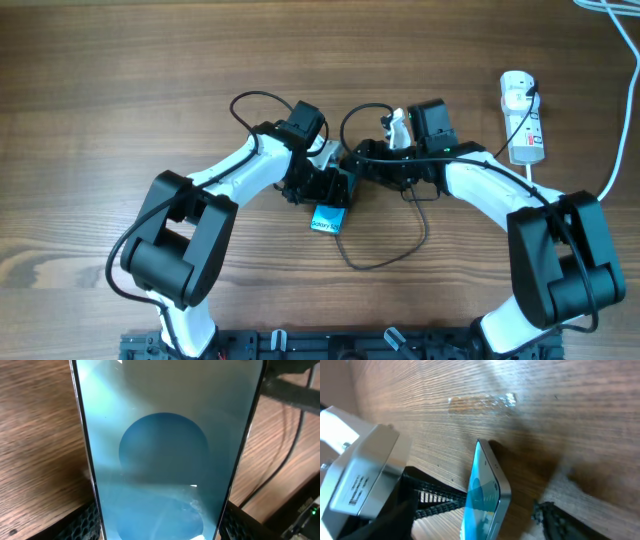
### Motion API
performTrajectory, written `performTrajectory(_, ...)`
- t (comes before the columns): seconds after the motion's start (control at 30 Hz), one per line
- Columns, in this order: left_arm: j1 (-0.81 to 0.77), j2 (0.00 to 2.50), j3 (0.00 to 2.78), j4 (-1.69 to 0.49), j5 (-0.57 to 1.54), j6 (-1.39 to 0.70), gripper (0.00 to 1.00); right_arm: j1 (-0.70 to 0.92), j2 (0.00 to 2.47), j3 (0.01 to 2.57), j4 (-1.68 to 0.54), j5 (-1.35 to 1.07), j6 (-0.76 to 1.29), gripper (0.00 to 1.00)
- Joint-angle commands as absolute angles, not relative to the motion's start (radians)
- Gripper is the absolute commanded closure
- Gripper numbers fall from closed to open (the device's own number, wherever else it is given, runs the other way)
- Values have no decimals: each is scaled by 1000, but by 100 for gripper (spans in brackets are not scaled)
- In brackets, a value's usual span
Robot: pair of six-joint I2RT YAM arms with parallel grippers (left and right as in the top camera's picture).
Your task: Plug charger to phone and switch on socket
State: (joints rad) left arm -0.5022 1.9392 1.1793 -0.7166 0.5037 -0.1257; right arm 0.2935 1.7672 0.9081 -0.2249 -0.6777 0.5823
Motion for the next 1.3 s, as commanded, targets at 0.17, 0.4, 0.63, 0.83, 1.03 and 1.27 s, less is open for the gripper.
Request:
performTrajectory(0.17, -513, 2006, 1132, -722, 509, -59, 29, 320, 1744, 902, -227, -580, 658, 38)
performTrajectory(0.4, -513, 2006, 1132, -718, 508, -59, 28, 377, 1750, 875, -189, -495, 710, 42)
performTrajectory(0.63, -513, 2006, 1132, -713, 508, -59, 28, 438, 1777, 875, -168, -492, 711, 60)
performTrajectory(0.83, -513, 2006, 1132, -703, 504, -59, 27, 440, 1777, 875, -182, -493, 718, 67)
performTrajectory(1.03, -513, 2006, 1132, -699, 504, -59, 26, 440, 1777, 875, -219, -480, 718, 71)
performTrajectory(1.27, -513, 2006, 1132, -696, 504, -59, 25, 440, 1777, 875, -219, -477, 719, 94)
